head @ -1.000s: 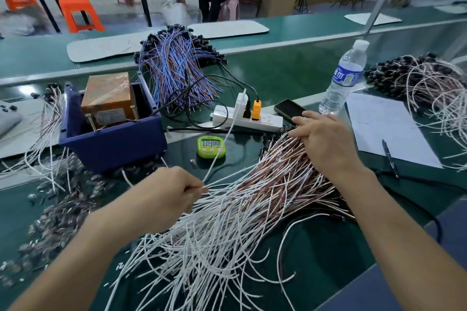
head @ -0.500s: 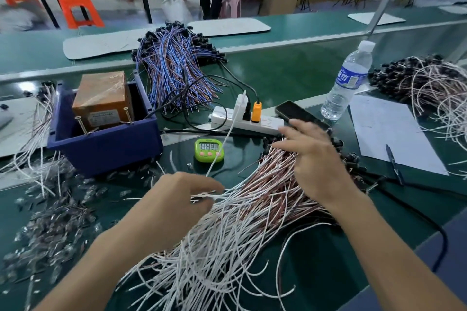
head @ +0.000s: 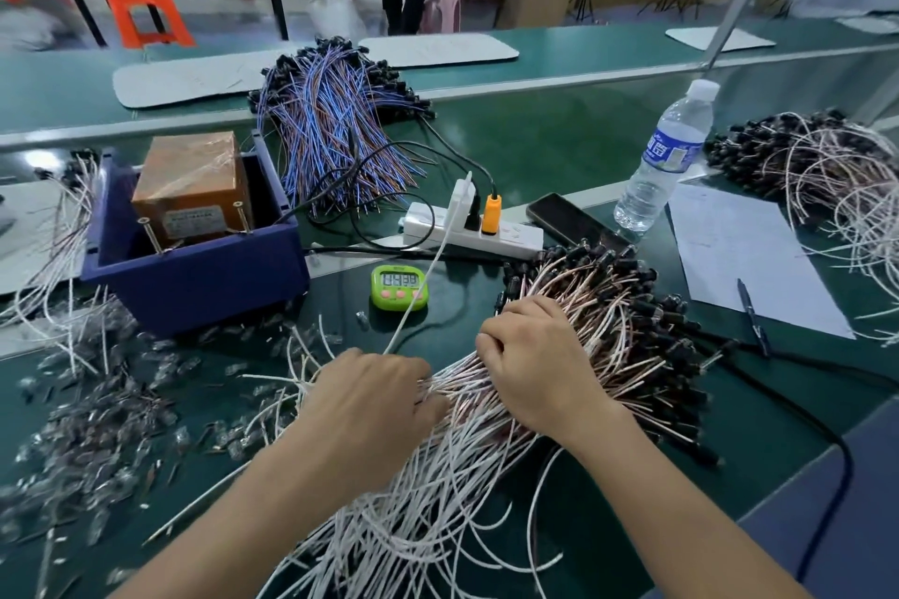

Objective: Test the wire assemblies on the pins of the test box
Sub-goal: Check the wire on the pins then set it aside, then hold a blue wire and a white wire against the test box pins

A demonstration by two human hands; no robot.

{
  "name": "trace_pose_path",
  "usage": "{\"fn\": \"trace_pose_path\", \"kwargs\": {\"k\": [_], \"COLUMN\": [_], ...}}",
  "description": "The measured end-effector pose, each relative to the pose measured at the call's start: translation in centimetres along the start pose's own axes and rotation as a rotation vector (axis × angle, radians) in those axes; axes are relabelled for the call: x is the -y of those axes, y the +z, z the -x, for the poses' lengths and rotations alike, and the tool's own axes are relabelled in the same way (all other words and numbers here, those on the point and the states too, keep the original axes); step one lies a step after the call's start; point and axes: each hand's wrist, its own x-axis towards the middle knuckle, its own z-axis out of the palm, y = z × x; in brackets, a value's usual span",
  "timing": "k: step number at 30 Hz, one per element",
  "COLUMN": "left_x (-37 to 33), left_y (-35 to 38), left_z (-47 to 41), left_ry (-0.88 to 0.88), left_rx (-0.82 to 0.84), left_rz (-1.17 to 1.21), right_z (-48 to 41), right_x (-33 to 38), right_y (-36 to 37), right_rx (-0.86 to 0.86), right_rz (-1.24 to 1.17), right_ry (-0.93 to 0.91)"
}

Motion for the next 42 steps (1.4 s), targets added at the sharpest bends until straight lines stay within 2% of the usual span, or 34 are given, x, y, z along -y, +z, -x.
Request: {"fn": "trace_pose_path", "kwargs": {"k": [2, 6, 9, 12, 16, 21, 24, 27, 30, 34, 36, 40, 42], "left_x": [-0.3, 0.7, 1.3, 2.3, 5.7, 11.0, 13.9, 16.7, 19.0, 21.8, 23.5, 27.6, 29.4], "left_y": [0.0, 0.7, 0.4, -0.9, -2.7, -2.9, -2.3, -1.7, -1.9, -2.5, -2.8, -2.3, -1.9], "left_z": [0.2, 0.8, 1.1, 1.3, 2.9, 6.3, 9.4, 12.8, 16.4, 20.5, 22.8, 27.6, 29.0], "left_ry": [-0.001, 0.013, 0.027, -0.006, -0.085, -0.251, -0.417, -0.627, -0.779, -0.891, -0.975, -1.194, -1.244], "left_rx": [-0.024, -0.020, -0.104, -0.213, -0.120, -0.313, -0.509, -0.673, -0.706, -0.805, -0.846, -0.770, -0.640], "left_rz": [0.038, 0.266, 0.336, 0.526, 0.901, 1.118, 1.183, 1.037, 0.893, 0.584, 0.471, 0.187, 0.176], "right_z": [-0.1, -0.2, -0.6, -1.0, -1.8, -2.6, -3.1, -3.3, -3.6, -4.6, -5.6, -8.2, -9.3], "right_x": [0.0, 1.1, 3.7, 7.4, 12.0, 17.9, 21.5, 25.6, 30.3, 36.5, 39.3, 44.2, 46.3], "right_y": [-0.1, -0.6, -1.2, -1.0, -0.7, -0.5, 0.1, 1.3, 2.7, 4.4, 5.3, 7.6, 9.0], "right_rx": [0.014, 0.093, 0.059, 0.075, 0.067, 0.105, 0.135, 0.219, 0.338, 0.561, 0.587, 0.562, 0.543], "right_rz": [0.006, 0.006, -0.173, -0.406, -0.604, -0.717, -0.756, -0.779, -0.721, -0.462, -0.274, -0.037, 0.059], "right_ry": [0.003, 0.009, 0.014, 0.027, 0.017, -0.090, -0.134, -0.175, -0.241, -0.477, -0.633, -0.797, -0.847]}}
